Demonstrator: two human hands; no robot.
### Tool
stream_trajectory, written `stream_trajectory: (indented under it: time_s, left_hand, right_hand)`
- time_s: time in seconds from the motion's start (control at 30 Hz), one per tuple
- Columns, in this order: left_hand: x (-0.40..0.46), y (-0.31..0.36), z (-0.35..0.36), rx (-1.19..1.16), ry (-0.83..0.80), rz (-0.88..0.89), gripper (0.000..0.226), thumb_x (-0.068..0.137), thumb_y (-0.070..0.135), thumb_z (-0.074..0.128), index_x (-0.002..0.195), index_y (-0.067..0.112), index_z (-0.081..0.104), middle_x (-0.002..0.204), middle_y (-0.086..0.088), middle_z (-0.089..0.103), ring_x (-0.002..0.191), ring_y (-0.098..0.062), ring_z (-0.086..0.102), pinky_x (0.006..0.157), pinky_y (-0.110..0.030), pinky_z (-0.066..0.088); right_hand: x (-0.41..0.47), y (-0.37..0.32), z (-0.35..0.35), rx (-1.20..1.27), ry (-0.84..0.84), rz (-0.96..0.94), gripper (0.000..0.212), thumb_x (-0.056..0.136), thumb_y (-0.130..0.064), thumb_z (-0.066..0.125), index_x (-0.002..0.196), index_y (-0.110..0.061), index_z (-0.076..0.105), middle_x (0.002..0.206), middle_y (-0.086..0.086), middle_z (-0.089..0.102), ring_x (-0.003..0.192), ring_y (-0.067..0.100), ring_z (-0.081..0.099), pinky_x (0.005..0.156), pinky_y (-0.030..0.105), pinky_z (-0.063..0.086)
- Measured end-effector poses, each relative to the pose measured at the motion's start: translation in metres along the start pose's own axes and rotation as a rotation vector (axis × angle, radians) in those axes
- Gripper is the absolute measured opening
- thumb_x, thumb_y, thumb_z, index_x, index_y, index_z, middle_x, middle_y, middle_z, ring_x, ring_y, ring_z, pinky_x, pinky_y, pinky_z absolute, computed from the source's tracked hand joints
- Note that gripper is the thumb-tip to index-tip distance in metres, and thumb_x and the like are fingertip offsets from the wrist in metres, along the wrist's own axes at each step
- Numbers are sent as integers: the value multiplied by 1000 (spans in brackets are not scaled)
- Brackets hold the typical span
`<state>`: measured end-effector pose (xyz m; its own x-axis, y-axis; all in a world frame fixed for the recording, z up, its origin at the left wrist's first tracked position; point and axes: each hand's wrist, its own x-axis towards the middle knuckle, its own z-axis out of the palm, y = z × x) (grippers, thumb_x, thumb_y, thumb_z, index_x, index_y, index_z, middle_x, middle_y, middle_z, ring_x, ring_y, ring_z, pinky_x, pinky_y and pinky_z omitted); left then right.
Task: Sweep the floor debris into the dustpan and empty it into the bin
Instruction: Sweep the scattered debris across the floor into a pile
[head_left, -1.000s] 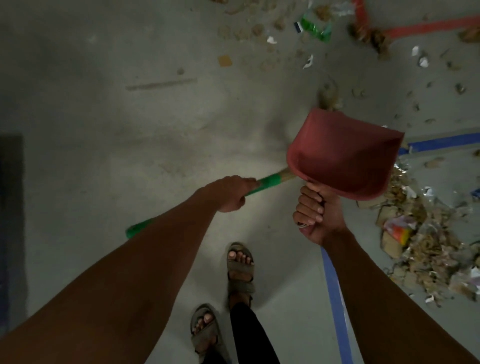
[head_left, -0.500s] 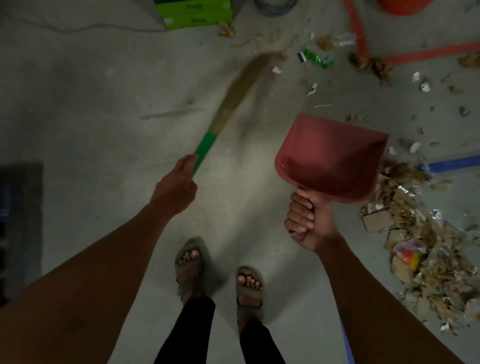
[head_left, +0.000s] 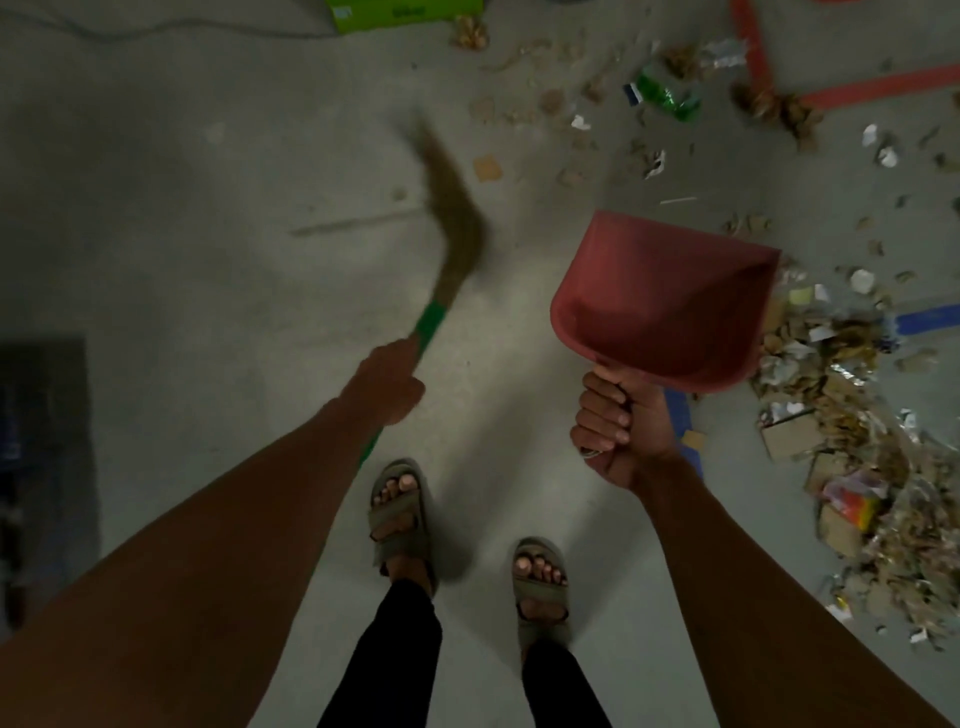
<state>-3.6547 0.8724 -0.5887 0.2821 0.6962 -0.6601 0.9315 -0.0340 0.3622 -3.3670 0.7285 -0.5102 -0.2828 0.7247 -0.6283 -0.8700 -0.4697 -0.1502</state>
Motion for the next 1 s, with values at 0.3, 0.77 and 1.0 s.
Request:
stream_trajectory:
  time_s: [0.3, 0.77, 1.0]
  left_hand:
    - [21, -24, -69, 164, -44, 511, 77, 97, 17, 59, 163, 22, 19, 153, -7, 45, 114, -28, 62, 94, -42, 55]
    - [84, -88, -161, -84, 374, -153, 58, 99, 16, 56, 150, -2, 35, 127, -24, 56, 108, -39, 62, 85, -44, 57]
    - [135, -46, -149, 27, 163, 168, 55, 95, 19, 59, 148, 13, 43, 121, -16, 64, 93, -30, 66, 77, -39, 58]
  right_hand:
    - [56, 24, 57, 62, -6, -34, 39, 100, -23, 40, 61, -24, 35, 41, -8, 29, 32, 8, 16, 37, 23, 16]
    - [146, 17, 135, 51, -111, -76, 39, 96, -22, 47, 60, -25, 33, 40, -8, 24, 29, 8, 21, 37, 22, 17]
    - [145, 18, 110, 135, -55, -97, 41, 99, -23, 45, 59, -23, 35, 40, -8, 26, 30, 8, 16, 34, 23, 17]
